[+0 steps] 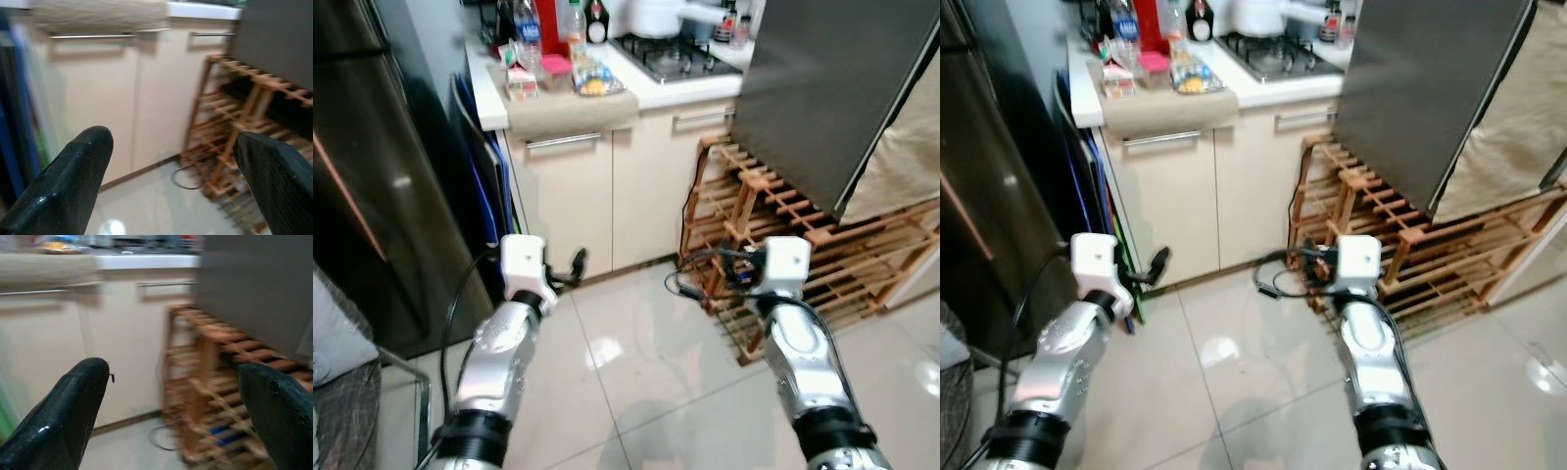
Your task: Restocking fridge
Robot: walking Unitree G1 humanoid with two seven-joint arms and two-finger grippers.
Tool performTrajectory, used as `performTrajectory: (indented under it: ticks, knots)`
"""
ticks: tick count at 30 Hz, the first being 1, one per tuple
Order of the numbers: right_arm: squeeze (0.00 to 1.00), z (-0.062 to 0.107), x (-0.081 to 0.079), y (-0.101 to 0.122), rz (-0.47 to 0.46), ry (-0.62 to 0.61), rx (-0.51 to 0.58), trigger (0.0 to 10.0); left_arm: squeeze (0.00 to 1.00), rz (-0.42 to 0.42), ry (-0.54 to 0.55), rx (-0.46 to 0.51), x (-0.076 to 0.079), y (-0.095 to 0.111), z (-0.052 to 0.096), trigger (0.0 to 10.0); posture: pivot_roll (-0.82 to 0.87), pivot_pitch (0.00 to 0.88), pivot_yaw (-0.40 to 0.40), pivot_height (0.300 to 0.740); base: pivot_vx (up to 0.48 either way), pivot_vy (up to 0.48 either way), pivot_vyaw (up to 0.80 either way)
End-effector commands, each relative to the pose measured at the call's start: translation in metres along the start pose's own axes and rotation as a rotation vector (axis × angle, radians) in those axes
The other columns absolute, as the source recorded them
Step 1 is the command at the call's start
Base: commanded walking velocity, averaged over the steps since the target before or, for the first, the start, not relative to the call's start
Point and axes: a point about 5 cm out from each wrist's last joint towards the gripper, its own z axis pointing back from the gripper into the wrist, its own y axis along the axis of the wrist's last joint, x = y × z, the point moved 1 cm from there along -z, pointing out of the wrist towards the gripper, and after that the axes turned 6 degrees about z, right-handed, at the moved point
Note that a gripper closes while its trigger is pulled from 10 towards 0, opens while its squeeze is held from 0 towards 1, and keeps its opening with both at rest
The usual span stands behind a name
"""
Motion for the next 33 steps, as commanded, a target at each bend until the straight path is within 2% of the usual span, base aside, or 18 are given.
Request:
performTrajectory:
  ticks: [1,5,7,9,11,15,19,24,27,31,32,33]
  knots:
    - [0.00,0.000,-0.002,0.001,0.007,0.000,0.016,10.0,0.00,-0.015,0.028,0.009,-0.009,0.003,0.001,10.0,-0.04,0.000,0.023,0.740,0.000,0.000,-0.78]
    - [0.00,0.003,0.000,-0.002,-0.001,0.016,0.015,10.0,0.00,-0.001,0.048,0.020,-0.015,0.004,0.002,10.0,-0.04,0.000,0.021,0.740,0.000,0.000,-0.77]
    - [0.00,0.004,0.004,-0.001,-0.004,0.009,0.018,10.0,0.00,0.055,0.066,0.016,-0.019,0.003,0.002,10.0,-0.04,0.000,0.020,0.740,0.000,0.000,-0.76]
    - [0.00,0.003,0.006,0.002,0.003,-0.009,0.032,10.0,0.00,0.069,0.067,0.027,-0.021,0.005,0.002,10.0,-0.05,0.000,0.022,0.740,0.000,0.000,-0.76]
    - [0.00,0.000,0.008,0.008,0.004,-0.032,0.057,10.0,0.00,0.031,0.057,0.028,-0.019,0.005,0.001,10.0,-0.05,0.000,0.024,0.740,0.000,-0.416,-0.74]
    - [0.00,-0.003,0.001,0.017,0.015,-0.014,0.092,10.0,0.00,0.017,0.019,0.050,-0.009,0.008,-0.001,10.0,-0.05,0.000,0.024,0.740,0.218,-0.388,0.00]
    - [0.00,-0.004,-0.001,0.019,0.039,-0.004,0.105,10.0,0.00,0.004,0.008,0.055,-0.007,0.009,-0.001,10.0,-0.05,0.000,0.025,0.740,0.319,-0.356,0.00]
    - [0.00,-0.007,-0.005,0.020,0.036,0.006,0.103,10.0,0.00,-0.029,-0.001,0.075,-0.004,0.012,-0.002,10.0,-0.05,0.000,0.036,0.740,0.319,-0.355,-0.77]
    - [0.00,-0.008,-0.003,0.023,0.001,-0.016,0.122,10.0,0.00,-0.089,0.013,0.112,-0.006,0.019,-0.002,10.0,-0.05,0.000,0.037,0.740,0.335,-0.340,-0.76]
    - [0.00,-0.009,-0.001,0.023,-0.104,-0.038,0.110,10.0,0.00,-0.162,0.017,0.158,-0.006,0.031,-0.003,10.0,-0.05,0.000,0.037,0.740,0.357,-0.316,-0.76]
    - [0.00,-0.009,0.000,0.022,-0.101,-0.040,0.107,10.0,0.00,-0.171,0.014,0.162,-0.006,0.032,-0.003,10.0,-0.04,0.000,0.043,0.740,0.371,-0.300,-0.76]
    - [0.00,-0.010,-0.002,0.019,-0.062,-0.029,0.090,10.0,0.00,-0.175,0.011,0.162,-0.007,0.035,-0.003,10.0,-0.04,0.000,0.043,0.740,0.371,-0.300,-0.74]
